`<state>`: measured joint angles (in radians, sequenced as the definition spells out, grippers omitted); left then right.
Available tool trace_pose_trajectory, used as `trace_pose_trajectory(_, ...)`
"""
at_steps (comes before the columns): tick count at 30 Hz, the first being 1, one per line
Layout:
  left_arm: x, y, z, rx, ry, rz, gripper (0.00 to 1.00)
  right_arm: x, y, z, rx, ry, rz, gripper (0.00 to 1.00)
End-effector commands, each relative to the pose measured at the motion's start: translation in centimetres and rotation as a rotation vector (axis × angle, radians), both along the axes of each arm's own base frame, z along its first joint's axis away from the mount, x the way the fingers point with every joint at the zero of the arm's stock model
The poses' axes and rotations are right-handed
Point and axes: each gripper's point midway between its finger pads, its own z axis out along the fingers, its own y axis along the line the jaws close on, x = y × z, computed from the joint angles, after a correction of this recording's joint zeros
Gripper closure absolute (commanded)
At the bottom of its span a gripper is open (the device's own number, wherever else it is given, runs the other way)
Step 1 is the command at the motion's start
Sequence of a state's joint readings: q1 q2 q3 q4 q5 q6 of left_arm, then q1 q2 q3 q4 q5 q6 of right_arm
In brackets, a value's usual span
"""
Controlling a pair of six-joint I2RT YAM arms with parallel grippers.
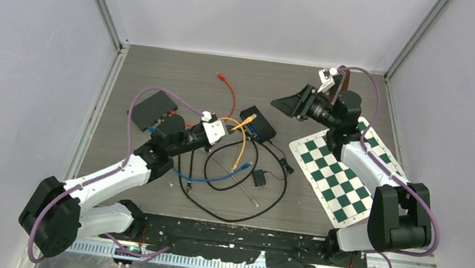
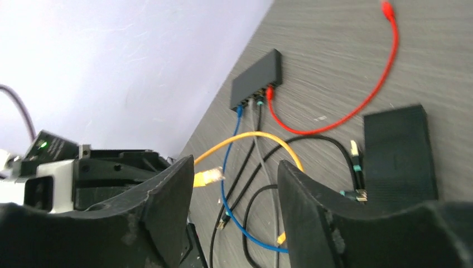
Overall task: Insert the plug into the switch port
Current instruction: Pick up the connector from the center of the board.
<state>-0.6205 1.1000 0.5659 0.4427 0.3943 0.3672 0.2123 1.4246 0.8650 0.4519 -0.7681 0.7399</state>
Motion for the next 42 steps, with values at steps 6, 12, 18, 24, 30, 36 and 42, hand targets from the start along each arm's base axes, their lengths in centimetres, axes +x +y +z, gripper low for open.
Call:
trace_pose_trajectory(6,-1.5,-0.7,3.6,-0.129,0.067,-0.106,1.0,-2.3,1.7,6.4,0.072,-0.217,0.214,0.52)
trace_pose_trajectory(12,-1.3,-0.8,3.2,-0.15,0.099,-0.102,1.0,-2.9,3.1,4.2,0.067,-0.123,0.296,0.46)
trace_pose_trajectory(18,-1.5,-1.1,3.4,-0.179,0.147,-0.128,1.0,-3.7,4.9,1.6,0.062,-0.041,0.38,0.42)
trace_pose_trajectory(24,-1.3,-1.3,3.5,-0.204,0.169,-0.124,1.0,-4.8,6.1,0.9,0.085,-0.015,0.426,0.42)
trace_pose_trajectory(30,-1.1,-1.5,3.5,-0.211,0.184,-0.123,1.0,-5.7,6.2,1.3,0.164,0.036,0.447,0.63)
trace_pose_trajectory(36,-0.8,-1.4,3.6,-0.227,0.179,-0.106,1.0,-5.9,6.2,1.3,0.221,0.087,0.437,0.65)
trace_pose_trajectory(42,-0.3,-1.4,3.6,-0.243,0.183,-0.088,1.0,-6.2,6.1,1.3,0.24,0.093,0.423,0.68)
